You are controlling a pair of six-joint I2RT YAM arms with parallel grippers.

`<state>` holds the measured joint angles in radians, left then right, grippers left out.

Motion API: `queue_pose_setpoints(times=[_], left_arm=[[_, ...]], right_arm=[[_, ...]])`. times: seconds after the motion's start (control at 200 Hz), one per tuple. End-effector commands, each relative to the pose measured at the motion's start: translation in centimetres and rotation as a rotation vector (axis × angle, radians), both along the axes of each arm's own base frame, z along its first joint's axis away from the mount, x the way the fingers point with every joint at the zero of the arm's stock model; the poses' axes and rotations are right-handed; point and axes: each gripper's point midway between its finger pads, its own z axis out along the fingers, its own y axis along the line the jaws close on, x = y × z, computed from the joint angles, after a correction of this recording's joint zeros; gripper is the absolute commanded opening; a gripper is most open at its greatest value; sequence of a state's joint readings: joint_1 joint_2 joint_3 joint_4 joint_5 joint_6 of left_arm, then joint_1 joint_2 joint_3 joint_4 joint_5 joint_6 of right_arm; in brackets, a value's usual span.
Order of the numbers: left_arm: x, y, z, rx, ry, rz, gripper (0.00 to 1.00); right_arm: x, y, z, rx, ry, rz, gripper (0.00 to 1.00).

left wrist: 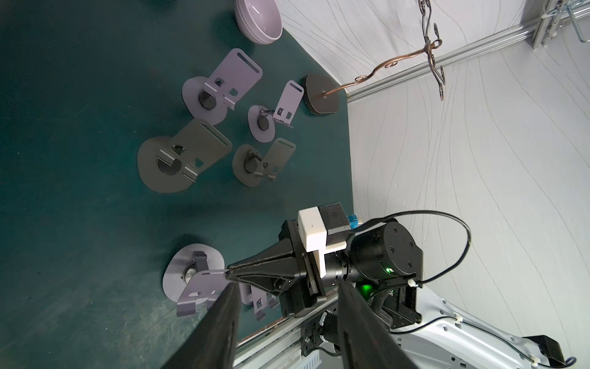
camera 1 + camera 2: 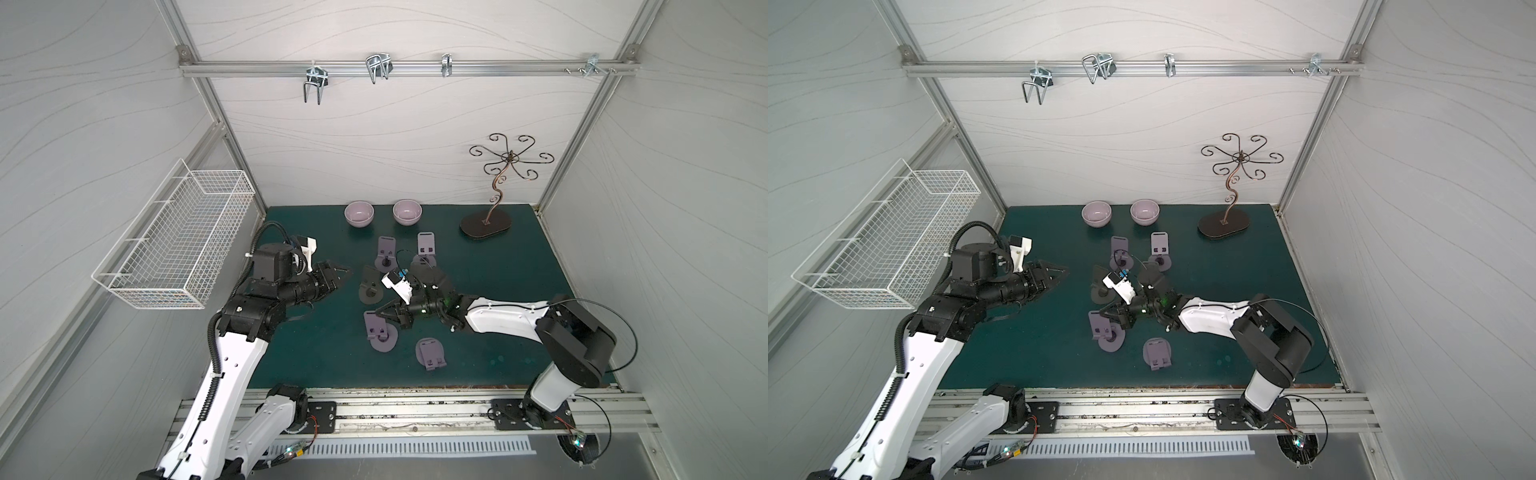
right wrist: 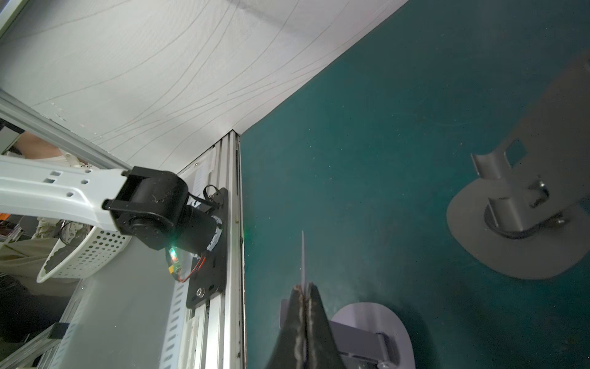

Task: Open the phone stand
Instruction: Place the phone stand at the center of the board.

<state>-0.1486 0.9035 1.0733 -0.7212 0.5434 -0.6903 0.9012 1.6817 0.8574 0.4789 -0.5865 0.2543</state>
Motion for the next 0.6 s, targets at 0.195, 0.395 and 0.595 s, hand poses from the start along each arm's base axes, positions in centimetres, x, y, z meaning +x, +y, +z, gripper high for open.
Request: queue_pose_setpoints(times=[0.195,0.395,0.595], left_arm=[[1.4,0.0,0.2,-0.032,-0.039,-0.012,0.52],[1.8,-0.1,-0.7,-0.042,-0.022,-0.019,0.52],[1.8,-0.3,-1.0,-0.052,-0.013,-0.026,0.52]], right_arm=[[2.7,1.4,0.0,0.068,-0.005,0.045,0.0],[3.8,1.1,-0.5,0.057,0.011,0.053,0.01],[3.7,1.4,1.2,0.056,0.002,0.08,0.19]])
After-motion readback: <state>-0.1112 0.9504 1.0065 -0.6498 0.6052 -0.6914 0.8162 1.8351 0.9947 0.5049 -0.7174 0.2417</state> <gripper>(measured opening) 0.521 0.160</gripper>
